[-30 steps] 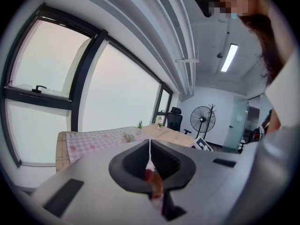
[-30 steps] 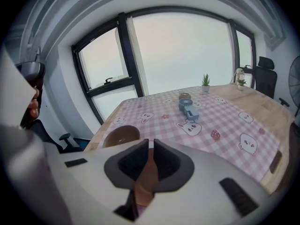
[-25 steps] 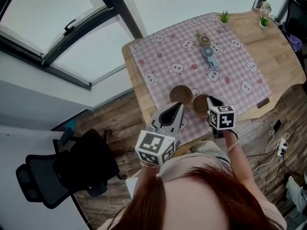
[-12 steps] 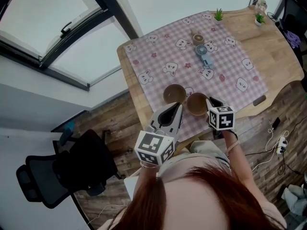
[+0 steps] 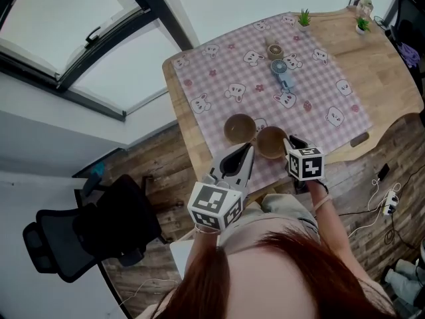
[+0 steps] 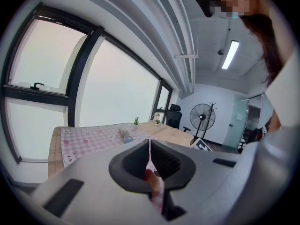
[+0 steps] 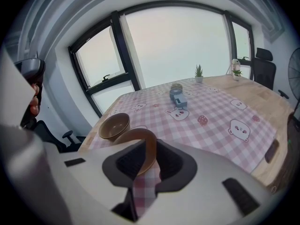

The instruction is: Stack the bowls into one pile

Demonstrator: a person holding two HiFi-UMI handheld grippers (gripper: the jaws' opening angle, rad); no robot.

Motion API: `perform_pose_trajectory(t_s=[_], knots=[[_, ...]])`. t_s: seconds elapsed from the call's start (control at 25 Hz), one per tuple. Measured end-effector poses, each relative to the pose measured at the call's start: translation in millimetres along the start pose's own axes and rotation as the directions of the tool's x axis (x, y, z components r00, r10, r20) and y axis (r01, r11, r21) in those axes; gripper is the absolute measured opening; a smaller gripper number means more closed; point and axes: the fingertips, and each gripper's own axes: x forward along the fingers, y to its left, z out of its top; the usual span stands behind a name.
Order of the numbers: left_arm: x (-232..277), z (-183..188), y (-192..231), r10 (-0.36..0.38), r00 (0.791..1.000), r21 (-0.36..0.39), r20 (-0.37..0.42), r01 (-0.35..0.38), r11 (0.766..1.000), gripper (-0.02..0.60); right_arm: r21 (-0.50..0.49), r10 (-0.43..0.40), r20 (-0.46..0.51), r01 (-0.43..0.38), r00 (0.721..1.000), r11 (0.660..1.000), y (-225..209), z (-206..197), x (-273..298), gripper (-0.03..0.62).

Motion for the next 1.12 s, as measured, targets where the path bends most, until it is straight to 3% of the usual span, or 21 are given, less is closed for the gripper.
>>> perform_pose_trajectory(t_s=[1.12], knots=[[2.3, -18.6, -9.6, 0.050, 0.996, -0.008, -0.071, -0.051, 0.999, 0.012, 0.103, 0.078, -0.058, -0.072, 0.995, 0.992, -3.1, -26.9, 28.0, 0.080]])
